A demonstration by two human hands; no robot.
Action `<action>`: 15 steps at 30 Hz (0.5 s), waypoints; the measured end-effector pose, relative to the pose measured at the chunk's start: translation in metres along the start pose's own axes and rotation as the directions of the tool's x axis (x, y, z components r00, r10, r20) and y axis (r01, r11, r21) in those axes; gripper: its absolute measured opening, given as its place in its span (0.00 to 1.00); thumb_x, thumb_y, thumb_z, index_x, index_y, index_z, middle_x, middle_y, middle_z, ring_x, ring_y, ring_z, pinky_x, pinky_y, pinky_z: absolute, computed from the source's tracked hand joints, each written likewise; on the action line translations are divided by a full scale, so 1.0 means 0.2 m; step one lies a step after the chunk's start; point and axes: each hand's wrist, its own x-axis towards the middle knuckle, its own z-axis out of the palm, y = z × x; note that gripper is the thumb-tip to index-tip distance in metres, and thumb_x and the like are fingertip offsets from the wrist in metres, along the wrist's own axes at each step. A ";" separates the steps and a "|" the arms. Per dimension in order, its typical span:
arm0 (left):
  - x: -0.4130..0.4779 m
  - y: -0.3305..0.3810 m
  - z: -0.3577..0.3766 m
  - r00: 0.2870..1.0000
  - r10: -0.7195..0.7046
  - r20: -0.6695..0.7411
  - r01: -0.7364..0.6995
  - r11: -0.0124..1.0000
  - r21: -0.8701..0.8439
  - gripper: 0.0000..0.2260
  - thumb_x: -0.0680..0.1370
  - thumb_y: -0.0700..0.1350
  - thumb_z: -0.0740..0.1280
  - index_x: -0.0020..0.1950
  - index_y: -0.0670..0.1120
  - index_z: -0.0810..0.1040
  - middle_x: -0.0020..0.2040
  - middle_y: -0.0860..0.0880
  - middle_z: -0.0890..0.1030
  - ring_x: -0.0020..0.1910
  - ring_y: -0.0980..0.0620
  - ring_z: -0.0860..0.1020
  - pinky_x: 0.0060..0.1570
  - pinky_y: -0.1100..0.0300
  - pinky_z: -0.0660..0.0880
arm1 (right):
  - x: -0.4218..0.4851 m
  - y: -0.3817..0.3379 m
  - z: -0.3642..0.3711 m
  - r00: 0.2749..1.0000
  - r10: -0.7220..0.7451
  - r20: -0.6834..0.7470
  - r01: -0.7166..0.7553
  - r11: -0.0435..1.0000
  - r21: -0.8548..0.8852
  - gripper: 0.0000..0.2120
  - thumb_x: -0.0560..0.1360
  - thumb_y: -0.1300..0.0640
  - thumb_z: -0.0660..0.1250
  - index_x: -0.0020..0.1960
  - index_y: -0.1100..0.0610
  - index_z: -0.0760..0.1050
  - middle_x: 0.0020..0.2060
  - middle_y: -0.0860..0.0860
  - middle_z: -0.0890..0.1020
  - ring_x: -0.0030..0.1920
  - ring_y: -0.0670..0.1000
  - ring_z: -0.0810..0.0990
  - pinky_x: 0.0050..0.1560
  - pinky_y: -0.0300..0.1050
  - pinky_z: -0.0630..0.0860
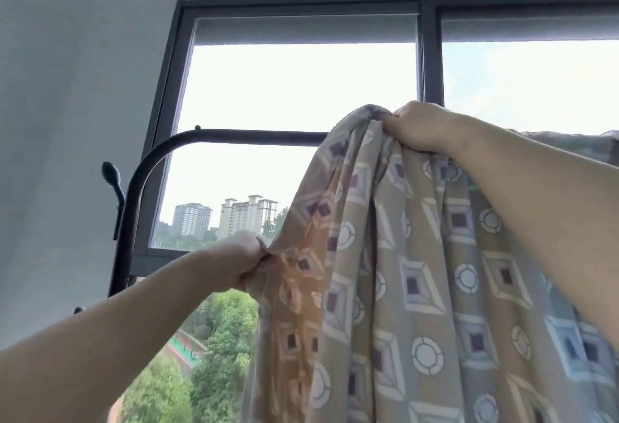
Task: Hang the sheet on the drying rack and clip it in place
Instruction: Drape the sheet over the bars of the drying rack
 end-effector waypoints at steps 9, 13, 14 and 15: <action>-0.13 0.51 -0.27 0.899 0.283 -0.335 -0.423 0.761 -0.492 0.20 0.79 0.32 0.47 0.31 0.42 0.70 0.17 0.48 0.70 0.14 0.56 0.69 0.14 0.70 0.65 | -0.12 -0.07 -0.04 0.970 -0.240 -0.033 0.241 0.948 0.205 0.13 0.81 0.58 0.53 0.59 0.59 0.73 0.55 0.55 0.78 0.58 0.55 0.75 0.57 0.45 0.69; -0.16 0.71 -0.26 0.842 0.384 -0.379 -0.537 0.663 -0.521 0.23 0.78 0.30 0.48 0.31 0.37 0.77 0.24 0.43 0.78 0.20 0.51 0.76 0.20 0.63 0.74 | -0.17 -0.05 -0.10 0.947 -0.260 0.189 0.199 0.936 0.289 0.13 0.78 0.47 0.59 0.56 0.55 0.73 0.49 0.52 0.79 0.50 0.53 0.79 0.54 0.50 0.74; -0.16 0.75 -0.26 0.837 0.392 -0.382 -0.545 0.664 -0.512 0.25 0.77 0.30 0.48 0.30 0.38 0.79 0.26 0.43 0.80 0.24 0.49 0.78 0.23 0.61 0.76 | -0.17 -0.04 -0.11 0.944 -0.276 0.181 0.240 0.951 0.198 0.14 0.77 0.47 0.62 0.56 0.55 0.72 0.49 0.51 0.79 0.50 0.52 0.78 0.52 0.48 0.73; -0.14 0.77 -0.26 0.834 0.395 -0.385 -0.548 0.672 -0.497 0.27 0.77 0.30 0.48 0.27 0.39 0.80 0.27 0.43 0.81 0.28 0.48 0.78 0.27 0.59 0.78 | -0.18 -0.03 -0.11 0.946 -0.294 0.138 0.284 0.955 0.090 0.13 0.76 0.49 0.64 0.57 0.56 0.72 0.49 0.52 0.79 0.49 0.52 0.77 0.49 0.46 0.72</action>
